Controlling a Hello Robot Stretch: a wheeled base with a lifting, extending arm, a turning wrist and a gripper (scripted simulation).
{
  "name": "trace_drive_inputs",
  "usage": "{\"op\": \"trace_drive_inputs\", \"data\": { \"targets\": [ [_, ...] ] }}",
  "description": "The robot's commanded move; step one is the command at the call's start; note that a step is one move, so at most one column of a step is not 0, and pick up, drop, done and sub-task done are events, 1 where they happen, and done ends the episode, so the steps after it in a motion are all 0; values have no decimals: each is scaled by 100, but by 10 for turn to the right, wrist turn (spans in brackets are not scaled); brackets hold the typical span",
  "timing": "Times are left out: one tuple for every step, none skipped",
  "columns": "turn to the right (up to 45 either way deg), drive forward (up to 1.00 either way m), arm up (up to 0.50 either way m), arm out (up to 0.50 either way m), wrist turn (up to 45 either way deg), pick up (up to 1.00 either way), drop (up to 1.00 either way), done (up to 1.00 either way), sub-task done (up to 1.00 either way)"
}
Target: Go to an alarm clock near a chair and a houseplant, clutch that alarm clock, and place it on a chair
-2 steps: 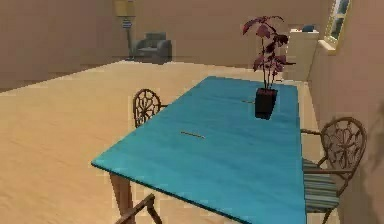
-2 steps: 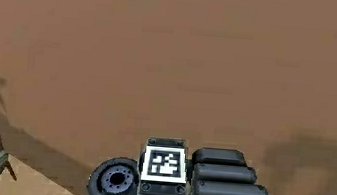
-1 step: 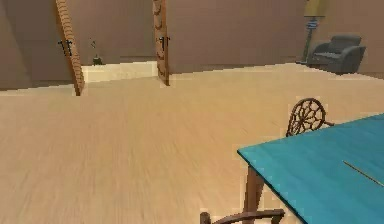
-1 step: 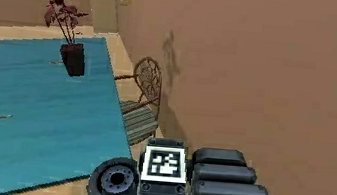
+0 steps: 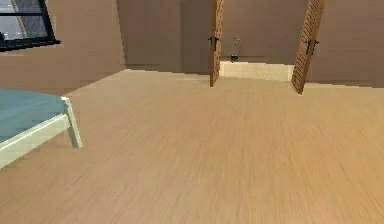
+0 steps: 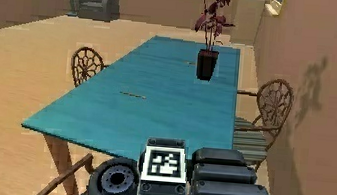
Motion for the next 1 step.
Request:
{"op": "trace_drive_inputs", "data": {
  "targets": [
    [-60,0,0,0,0,0,0,0,0]
  ]
}}
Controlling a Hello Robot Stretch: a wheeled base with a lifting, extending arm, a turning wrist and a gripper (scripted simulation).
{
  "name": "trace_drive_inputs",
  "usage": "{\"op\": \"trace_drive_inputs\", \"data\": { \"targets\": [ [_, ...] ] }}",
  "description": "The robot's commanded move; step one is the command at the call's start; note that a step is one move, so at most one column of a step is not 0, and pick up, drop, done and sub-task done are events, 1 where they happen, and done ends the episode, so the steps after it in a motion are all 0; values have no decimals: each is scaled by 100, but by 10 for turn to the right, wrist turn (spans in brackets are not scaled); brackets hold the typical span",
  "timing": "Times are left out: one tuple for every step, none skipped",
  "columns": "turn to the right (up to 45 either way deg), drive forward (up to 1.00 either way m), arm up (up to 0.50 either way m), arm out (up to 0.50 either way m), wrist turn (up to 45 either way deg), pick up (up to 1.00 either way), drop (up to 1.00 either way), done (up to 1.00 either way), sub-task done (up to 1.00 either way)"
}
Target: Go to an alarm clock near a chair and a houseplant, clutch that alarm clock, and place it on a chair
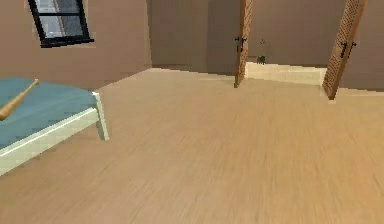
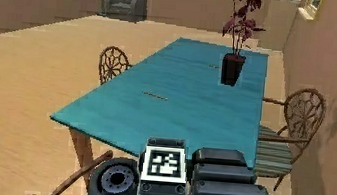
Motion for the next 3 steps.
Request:
{"op": "trace_drive_inputs", "data": {
  "targets": [
    [450,0,0,0,0,0,0,0,0],
    [450,0,0,0,0,0,0,0,0],
    [450,0,0,0,0,0,0,0,0]
  ]
}}
